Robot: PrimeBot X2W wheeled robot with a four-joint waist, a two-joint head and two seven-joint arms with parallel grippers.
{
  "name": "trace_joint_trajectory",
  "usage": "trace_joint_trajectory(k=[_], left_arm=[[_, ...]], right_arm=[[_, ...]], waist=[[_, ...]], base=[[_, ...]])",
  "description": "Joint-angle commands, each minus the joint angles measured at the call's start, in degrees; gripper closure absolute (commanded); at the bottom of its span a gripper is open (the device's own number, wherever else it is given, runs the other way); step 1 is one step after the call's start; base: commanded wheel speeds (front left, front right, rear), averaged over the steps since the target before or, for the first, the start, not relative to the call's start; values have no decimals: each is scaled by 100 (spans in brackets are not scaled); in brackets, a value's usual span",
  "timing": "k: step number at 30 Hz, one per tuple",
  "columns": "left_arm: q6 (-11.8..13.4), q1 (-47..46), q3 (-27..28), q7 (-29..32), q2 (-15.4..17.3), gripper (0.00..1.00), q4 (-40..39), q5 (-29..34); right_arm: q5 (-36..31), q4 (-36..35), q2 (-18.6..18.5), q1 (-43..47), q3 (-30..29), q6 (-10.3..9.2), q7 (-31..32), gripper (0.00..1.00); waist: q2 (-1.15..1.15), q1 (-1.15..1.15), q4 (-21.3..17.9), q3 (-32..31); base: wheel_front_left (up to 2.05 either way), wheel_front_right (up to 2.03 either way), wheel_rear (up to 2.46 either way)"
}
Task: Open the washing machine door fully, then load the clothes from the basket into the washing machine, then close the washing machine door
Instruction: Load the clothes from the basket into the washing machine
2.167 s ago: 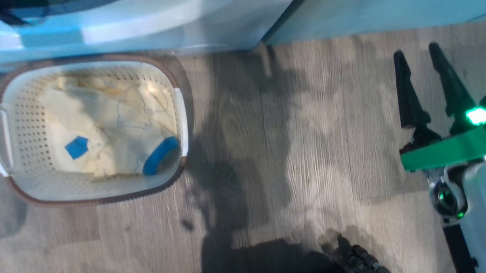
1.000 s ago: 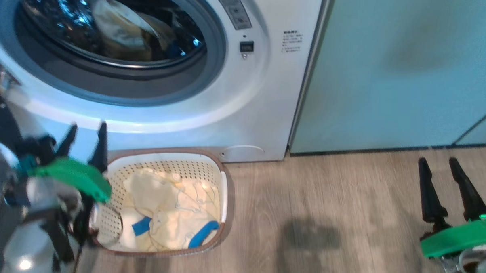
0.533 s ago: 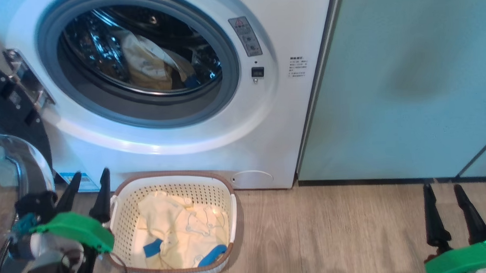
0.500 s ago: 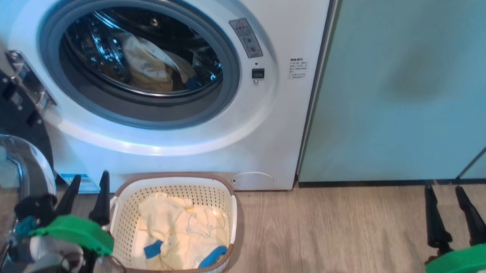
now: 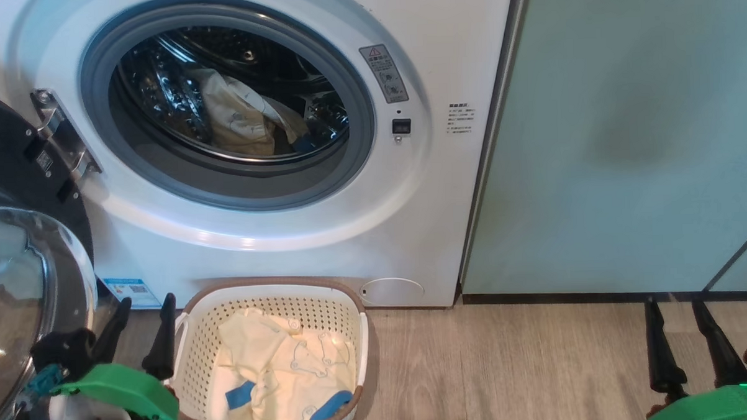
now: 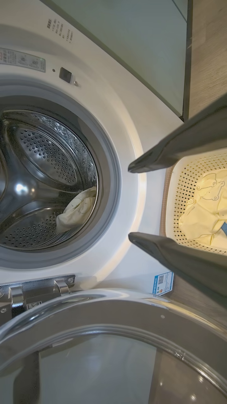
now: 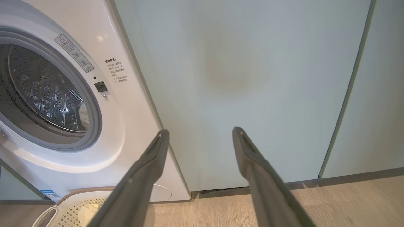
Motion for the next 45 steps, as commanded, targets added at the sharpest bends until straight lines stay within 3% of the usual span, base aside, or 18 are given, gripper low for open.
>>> trace_joint_trajectory(k=[1, 23, 45], left_arm=[[-4, -177, 247, -61, 174, 0, -185, 35], [-4, -199, 633, -61, -56, 0, -189, 211], [-4, -175, 593, -61, -142, 0, -244, 264]], right_arm=[[-37, -175, -81, -146, 125, 10, -38, 0], [-21, -196, -107, -120, 179, 10, -38, 0], [-93, -200, -129, -132, 220, 10, -38, 0]], waist=[[0, 1, -3, -6], [0, 1, -22, -36], [0, 1, -72, 1]], base=[[0, 0, 0], [0, 0, 0], [0, 0, 0]])
